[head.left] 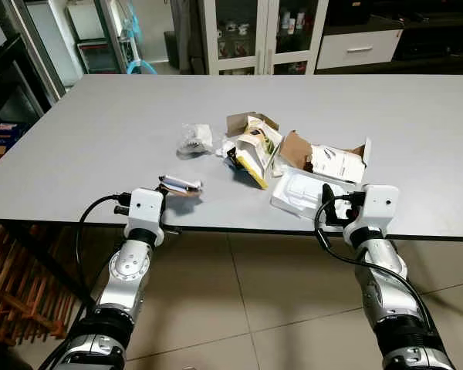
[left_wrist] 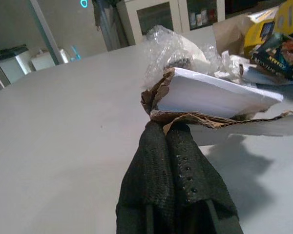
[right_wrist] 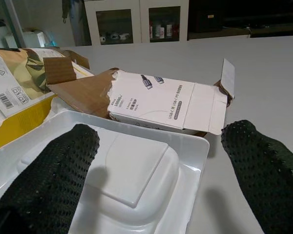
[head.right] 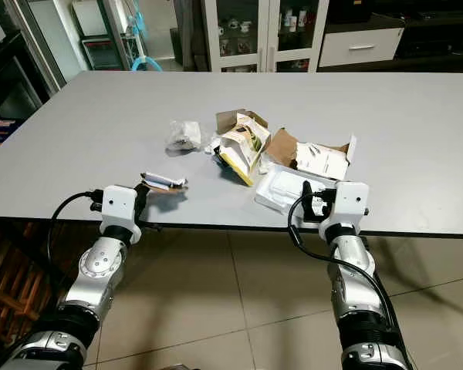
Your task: Picking trash to rubbish bin
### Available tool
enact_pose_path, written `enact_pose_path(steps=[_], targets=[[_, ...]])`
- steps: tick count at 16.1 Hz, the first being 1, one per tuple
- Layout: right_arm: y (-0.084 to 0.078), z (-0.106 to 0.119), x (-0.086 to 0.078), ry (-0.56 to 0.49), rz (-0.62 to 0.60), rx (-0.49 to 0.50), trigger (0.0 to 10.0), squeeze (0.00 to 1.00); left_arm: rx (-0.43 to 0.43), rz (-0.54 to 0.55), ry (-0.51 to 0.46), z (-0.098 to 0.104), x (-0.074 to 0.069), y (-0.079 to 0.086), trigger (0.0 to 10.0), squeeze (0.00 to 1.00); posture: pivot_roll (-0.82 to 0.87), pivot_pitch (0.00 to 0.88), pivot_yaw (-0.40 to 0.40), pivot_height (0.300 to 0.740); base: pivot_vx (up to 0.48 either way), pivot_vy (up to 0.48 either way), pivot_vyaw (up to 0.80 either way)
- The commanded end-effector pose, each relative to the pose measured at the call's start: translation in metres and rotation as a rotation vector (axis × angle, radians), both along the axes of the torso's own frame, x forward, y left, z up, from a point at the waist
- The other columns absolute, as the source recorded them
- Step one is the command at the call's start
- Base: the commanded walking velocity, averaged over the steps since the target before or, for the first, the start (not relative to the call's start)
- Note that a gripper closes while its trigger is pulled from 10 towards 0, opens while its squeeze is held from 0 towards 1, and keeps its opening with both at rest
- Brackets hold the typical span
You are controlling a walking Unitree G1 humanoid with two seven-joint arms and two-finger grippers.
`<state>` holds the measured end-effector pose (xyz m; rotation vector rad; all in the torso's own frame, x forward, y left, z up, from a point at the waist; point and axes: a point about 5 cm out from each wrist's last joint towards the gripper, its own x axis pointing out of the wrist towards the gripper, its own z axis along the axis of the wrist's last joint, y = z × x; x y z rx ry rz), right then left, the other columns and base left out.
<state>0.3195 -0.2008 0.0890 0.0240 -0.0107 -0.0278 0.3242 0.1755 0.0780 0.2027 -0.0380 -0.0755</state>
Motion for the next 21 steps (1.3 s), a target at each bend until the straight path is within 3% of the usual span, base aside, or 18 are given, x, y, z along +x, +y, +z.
enact_pose_path(steps=[1,14,21], targets=[[-0.0017,0.0018,0.001,-0.013,-0.002,0.004,10.0,0.0,0.005,-0.011,-0.019,0.0053,0.0045,-0.002,10.0,0.0,-0.03,0.0,0.056,0.74,0.0,0.0,0.0],[-0.0032,0.0074,0.0062,-0.01,0.018,0.001,10.0,0.0,-0.032,0.019,-0.045,0.007,0.0073,-0.0107,10.0,0.0,-0.02,0.013,0.004,0.74,0.0,0.0,0.0],[-0.0026,0.0086,0.0082,-0.01,0.023,0.003,10.0,0.0,-0.031,0.02,-0.046,0.0069,0.0074,-0.0112,10.0,0.0,-0.02,0.009,0.005,0.74,-0.258,0.0,0.0]])
